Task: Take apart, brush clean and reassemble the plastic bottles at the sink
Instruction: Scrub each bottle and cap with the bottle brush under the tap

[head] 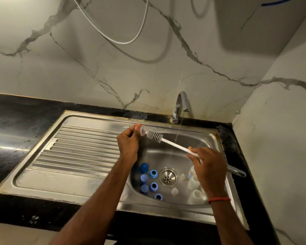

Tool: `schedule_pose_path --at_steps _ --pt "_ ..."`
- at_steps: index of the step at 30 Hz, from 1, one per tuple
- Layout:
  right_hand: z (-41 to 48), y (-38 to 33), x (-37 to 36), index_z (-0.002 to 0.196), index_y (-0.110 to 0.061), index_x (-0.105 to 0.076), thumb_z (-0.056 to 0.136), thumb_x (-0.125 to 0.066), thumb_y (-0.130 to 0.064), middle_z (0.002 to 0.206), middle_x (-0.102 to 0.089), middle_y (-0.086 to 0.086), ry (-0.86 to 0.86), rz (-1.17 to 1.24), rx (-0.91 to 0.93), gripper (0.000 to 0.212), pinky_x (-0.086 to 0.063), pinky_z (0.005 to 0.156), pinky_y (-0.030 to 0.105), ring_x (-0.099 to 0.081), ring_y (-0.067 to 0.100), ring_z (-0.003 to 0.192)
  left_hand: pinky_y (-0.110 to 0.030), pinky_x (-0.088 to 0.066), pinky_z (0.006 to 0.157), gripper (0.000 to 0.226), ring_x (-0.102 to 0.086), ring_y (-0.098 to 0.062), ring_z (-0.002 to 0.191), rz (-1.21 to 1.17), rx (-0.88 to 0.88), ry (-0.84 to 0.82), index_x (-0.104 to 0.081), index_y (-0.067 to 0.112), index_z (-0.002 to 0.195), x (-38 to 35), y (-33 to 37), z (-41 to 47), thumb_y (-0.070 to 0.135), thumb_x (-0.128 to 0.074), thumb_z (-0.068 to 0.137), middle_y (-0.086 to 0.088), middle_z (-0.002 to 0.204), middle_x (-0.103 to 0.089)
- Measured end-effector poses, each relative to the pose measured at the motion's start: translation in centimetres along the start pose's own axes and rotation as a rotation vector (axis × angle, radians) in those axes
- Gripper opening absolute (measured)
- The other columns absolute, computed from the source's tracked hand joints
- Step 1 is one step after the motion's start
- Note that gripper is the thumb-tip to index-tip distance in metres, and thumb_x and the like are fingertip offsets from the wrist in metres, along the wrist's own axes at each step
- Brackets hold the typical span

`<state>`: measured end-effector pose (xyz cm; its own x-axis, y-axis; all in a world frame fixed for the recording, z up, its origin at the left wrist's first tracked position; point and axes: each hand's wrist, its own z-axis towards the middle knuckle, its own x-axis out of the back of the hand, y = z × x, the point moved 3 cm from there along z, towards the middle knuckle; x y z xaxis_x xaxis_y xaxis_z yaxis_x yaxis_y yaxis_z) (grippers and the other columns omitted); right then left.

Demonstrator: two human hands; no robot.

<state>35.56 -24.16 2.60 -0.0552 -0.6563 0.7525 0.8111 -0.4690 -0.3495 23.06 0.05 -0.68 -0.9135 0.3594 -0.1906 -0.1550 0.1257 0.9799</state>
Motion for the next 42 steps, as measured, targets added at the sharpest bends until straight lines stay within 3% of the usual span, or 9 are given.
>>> schedule_pose_path --at_steps 3,7,10,13,18,21,27,31,42 --pt "0.2 0.3 0.5 0.099 -0.021 -0.076 0.082 -0.081 -0.024 0.086 -0.071 -0.007 0.060 0.166 -0.064 0.018 -0.051 0.071 0.027 -0.065 0.013 0.080 -0.044 -0.057 0.095 0.022 -0.071 -0.022 0.107 -0.084 0.070 0.004 -0.074 0.016 0.116 0.4 -0.2 0.3 0.020 -0.069 0.094 -0.005 0.107 -0.076" --pt "-0.1 -0.8 -0.7 0.106 -0.025 -0.073 0.090 -0.072 -0.025 0.080 -0.067 -0.009 -0.068 0.377 -0.196 0.016 -0.055 0.063 0.030 -0.064 0.007 0.074 -0.028 -0.062 0.078 0.027 -0.072 -0.021 0.099 -0.507 0.305 -0.033 -0.068 0.005 0.122 -1.2 -0.3 -1.3 0.008 -0.063 0.095 -0.015 0.114 -0.073" --pt "-0.7 -2.8 -2.5 0.109 -0.022 -0.073 0.094 -0.066 -0.022 0.068 -0.061 -0.009 -0.199 0.337 -0.152 0.016 -0.045 0.056 0.018 -0.059 0.005 0.063 -0.030 -0.062 0.082 0.020 -0.071 -0.025 0.106 -0.659 0.446 -0.054 -0.070 0.003 0.112 -2.7 -0.8 -3.0 0.005 -0.061 0.094 -0.017 0.117 -0.072" --pt "-0.8 -3.6 -3.4 0.113 -0.017 -0.072 0.096 -0.064 -0.022 0.071 -0.062 -0.006 -0.245 0.343 -0.140 0.020 -0.050 0.060 0.028 -0.059 0.007 0.067 -0.032 -0.062 0.084 0.017 -0.072 -0.025 0.104 -0.689 0.457 -0.003 -0.070 0.003 0.107 -3.2 -0.5 -3.5 0.004 -0.064 0.092 -0.017 0.112 -0.074" --pt "-0.9 -1.6 -2.5 0.102 -0.016 -0.075 0.096 -0.063 -0.021 0.064 -0.053 -0.012 -0.300 0.288 -0.172 0.014 -0.039 0.055 0.017 -0.052 0.003 0.059 -0.029 -0.063 0.077 0.018 -0.075 -0.022 0.095 -0.760 0.463 0.084 -0.071 0.003 0.109 -2.0 -0.1 -2.2 0.005 -0.066 0.092 -0.016 0.107 -0.075" --pt "-0.7 -1.6 -2.4 0.100 -0.017 -0.072 0.099 -0.059 -0.022 0.060 -0.048 -0.011 -0.278 0.221 -0.182 0.014 -0.036 0.050 0.018 -0.048 0.004 0.055 -0.032 -0.061 0.085 0.017 -0.074 -0.022 0.101 -0.648 0.430 -0.004 -0.071 0.003 0.108 -3.3 -0.3 -3.0 0.005 -0.066 0.092 -0.014 0.106 -0.076" --pt "-1.1 0.0 -2.0 0.085 -0.021 -0.066 0.099 -0.057 -0.028 0.063 -0.059 -0.007 -0.247 0.250 -0.261 0.017 -0.052 0.057 0.036 -0.059 0.010 0.061 -0.026 -0.062 0.077 0.012 -0.073 -0.017 0.089 -0.580 0.335 -0.078 -0.074 0.010 0.101 -3.8 -0.3 -2.0 0.012 -0.070 0.090 -0.009 0.100 -0.077" --pt "-0.9 1.7 -0.5 0.095 -0.018 -0.074 0.096 -0.064 -0.023 0.067 -0.067 -0.001 -0.187 0.274 -0.377 0.012 -0.050 0.058 0.026 -0.064 0.015 0.063 -0.021 -0.057 0.064 0.027 -0.062 -0.010 0.067 -0.408 0.317 -0.107 -0.073 0.012 0.103 -3.7 -1.9 -2.3 0.023 -0.077 0.079 -0.004 0.084 -0.073" --pt "-0.8 5.7 0.3 0.092 -0.017 -0.073 0.085 -0.061 -0.003 0.066 -0.065 -0.011 -0.343 0.201 -0.510 0.020 -0.041 0.054 0.008 -0.062 0.001 0.065 -0.019 -0.057 0.068 0.015 -0.069 -0.008 0.070 0.307 0.180 -0.470 -0.076 0.005 0.096 -5.8 -6.7 -4.2 0.006 -0.080 0.081 -0.006 0.082 -0.077"
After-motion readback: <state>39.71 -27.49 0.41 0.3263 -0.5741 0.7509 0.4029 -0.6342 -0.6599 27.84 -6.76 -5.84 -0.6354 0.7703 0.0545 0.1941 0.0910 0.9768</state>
